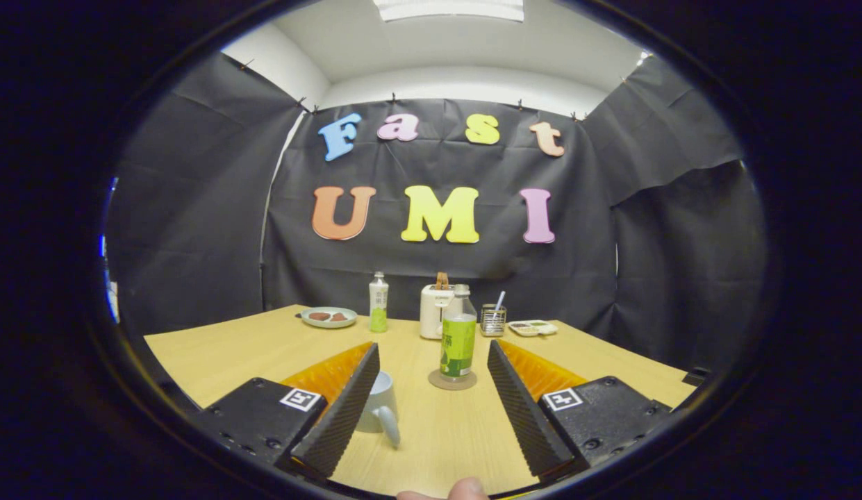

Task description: Take the bottle from table, then pour the juice into the cup, finally place the bottle on the coaster

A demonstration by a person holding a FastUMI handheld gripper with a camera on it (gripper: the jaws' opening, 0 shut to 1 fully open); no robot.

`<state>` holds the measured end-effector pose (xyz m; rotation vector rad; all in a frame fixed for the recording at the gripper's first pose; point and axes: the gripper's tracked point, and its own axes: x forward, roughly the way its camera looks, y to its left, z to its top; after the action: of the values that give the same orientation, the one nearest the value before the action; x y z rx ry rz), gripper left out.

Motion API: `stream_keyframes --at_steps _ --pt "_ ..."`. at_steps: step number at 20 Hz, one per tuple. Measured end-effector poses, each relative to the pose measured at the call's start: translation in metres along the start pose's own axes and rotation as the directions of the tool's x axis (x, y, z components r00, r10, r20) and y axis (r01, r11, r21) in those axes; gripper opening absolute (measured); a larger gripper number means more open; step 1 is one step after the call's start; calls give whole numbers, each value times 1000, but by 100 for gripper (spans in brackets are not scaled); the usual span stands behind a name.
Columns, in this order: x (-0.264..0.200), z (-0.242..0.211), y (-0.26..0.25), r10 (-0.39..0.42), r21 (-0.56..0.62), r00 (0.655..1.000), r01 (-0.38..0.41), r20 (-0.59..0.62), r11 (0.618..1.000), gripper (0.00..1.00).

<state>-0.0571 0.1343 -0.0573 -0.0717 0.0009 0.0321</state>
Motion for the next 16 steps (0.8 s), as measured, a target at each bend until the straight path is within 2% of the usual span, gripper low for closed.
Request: stream_keyframes --at_steps 4,16 --pt "-17 8 2 -12 5 998 12 55 1000 100" --pt "-15 -3 10 -30 32 998 28 63 999 100"
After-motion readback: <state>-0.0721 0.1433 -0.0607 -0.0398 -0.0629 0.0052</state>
